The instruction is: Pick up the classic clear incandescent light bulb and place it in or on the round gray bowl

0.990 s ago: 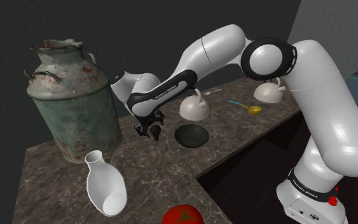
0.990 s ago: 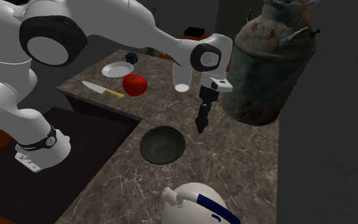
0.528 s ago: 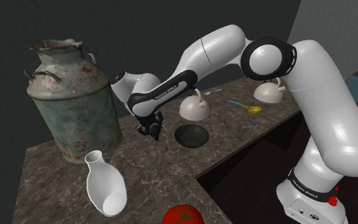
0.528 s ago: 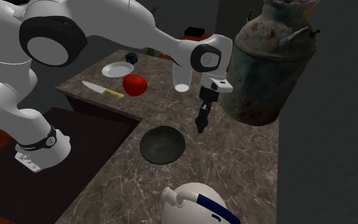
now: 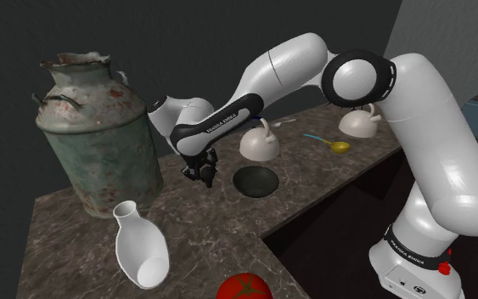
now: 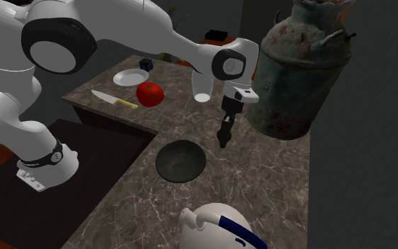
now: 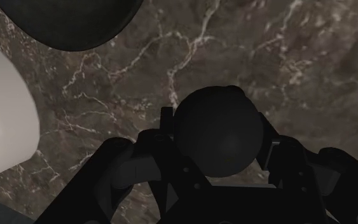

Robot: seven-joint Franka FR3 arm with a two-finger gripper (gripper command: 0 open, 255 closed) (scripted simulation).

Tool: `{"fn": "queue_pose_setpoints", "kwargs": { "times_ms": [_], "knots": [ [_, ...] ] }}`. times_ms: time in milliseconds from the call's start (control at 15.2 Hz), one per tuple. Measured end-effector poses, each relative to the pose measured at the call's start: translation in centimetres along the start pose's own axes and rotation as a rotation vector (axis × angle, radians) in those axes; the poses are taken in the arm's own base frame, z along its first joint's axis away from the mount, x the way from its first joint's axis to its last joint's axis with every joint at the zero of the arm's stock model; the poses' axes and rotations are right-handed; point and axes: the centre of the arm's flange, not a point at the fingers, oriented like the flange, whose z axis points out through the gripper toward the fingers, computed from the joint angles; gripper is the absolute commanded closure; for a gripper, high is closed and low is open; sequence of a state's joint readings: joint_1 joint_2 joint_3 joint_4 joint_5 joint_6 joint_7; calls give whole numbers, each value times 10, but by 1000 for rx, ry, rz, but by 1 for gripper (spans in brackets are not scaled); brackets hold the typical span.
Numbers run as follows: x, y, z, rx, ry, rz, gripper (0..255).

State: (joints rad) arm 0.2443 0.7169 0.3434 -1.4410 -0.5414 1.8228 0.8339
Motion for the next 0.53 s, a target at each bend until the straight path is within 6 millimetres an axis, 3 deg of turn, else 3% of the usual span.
{"fn": "queue_pose_setpoints", "kwargs": {
  "times_ms": [528],
  "knots": [
    [-1,12,-28,1,0,-1,255]
  ]
}}
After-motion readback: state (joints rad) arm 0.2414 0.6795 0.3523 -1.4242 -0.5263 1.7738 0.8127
